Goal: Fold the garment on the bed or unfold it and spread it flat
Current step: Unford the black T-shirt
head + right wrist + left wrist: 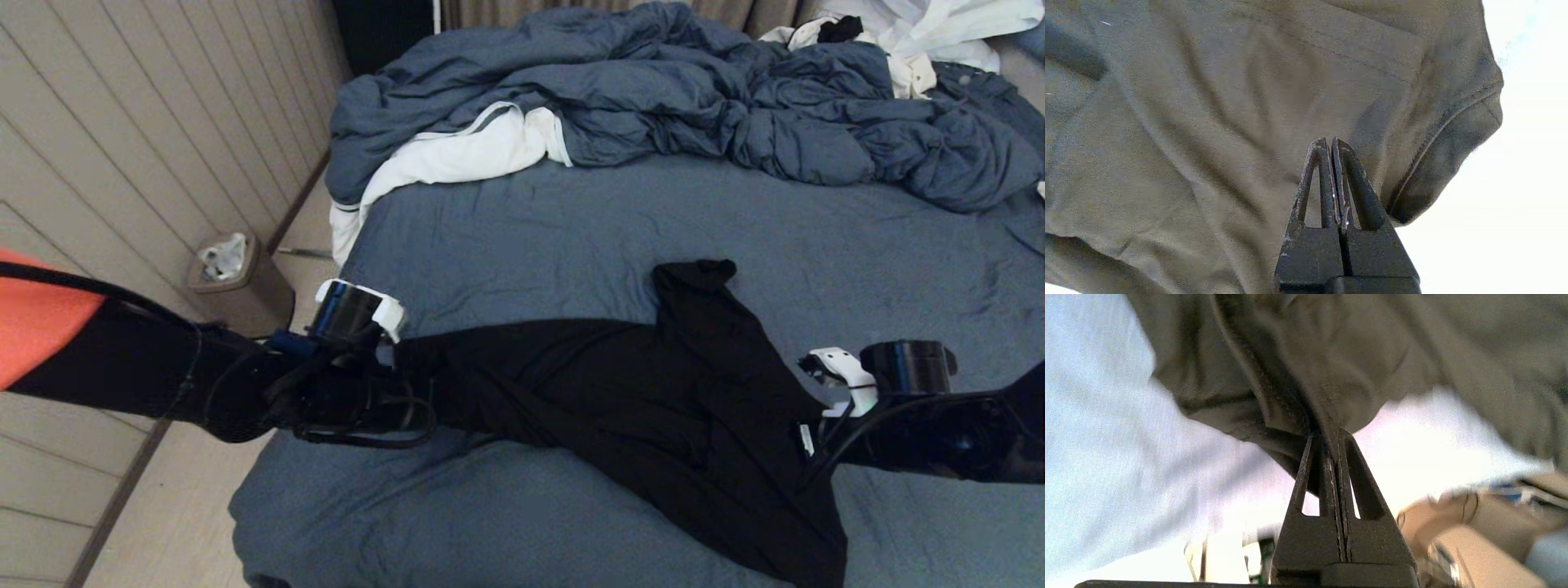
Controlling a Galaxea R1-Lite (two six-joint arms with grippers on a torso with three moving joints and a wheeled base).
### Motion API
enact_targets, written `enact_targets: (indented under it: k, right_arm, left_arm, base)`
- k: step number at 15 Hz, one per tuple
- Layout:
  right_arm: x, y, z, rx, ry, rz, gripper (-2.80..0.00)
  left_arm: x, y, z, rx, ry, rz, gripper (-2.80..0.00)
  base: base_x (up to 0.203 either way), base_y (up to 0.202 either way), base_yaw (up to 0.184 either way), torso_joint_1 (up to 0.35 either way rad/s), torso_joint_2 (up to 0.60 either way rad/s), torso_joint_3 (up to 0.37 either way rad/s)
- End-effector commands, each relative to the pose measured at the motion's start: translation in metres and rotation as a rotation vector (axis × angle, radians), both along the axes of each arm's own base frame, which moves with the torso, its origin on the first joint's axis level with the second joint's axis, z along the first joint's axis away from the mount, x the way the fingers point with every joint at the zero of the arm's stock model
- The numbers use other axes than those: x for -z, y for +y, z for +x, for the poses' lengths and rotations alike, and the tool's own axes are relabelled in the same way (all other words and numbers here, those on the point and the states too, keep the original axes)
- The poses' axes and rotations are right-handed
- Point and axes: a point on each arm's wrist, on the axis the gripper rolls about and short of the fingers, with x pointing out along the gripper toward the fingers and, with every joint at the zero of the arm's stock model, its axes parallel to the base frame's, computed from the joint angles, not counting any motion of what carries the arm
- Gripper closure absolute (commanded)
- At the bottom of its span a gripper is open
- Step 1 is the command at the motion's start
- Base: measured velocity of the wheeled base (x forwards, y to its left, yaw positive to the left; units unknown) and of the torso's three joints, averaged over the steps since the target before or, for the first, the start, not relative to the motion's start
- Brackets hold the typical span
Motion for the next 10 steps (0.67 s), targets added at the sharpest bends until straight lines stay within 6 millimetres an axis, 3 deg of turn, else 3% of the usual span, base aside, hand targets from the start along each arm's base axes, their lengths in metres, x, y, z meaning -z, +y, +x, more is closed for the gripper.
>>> enact_targets:
  k: [1, 5, 10]
  right_arm:
    - [-0.001, -0.001, 0.001, 0.000, -0.007, -0.003, 0.00]
    - [-0.001, 0.000, 0.001, -0.001, -0.006, -0.002, 0.00]
    - [0.000, 0.000, 0.001, -0.001, -0.003, -0.002, 0.00]
  left_arm:
    - [-0.022, 0.014, -0.033, 0.017, -0.025, -0.016, 0.00]
    - [0.003, 0.030, -0.064, 0.030, 0.055, 0.029, 0.00]
    - [0.027, 0.026, -0.057, 0.030, 0.001, -0.002, 0.00]
  base:
    - [0.000, 0.000, 0.000, 0.000, 0.00, 0.000]
    - [0.000, 0.000, 0.000, 0.000, 0.00, 0.000]
    - [0.000, 0.000, 0.000, 0.000, 0.00, 0.000]
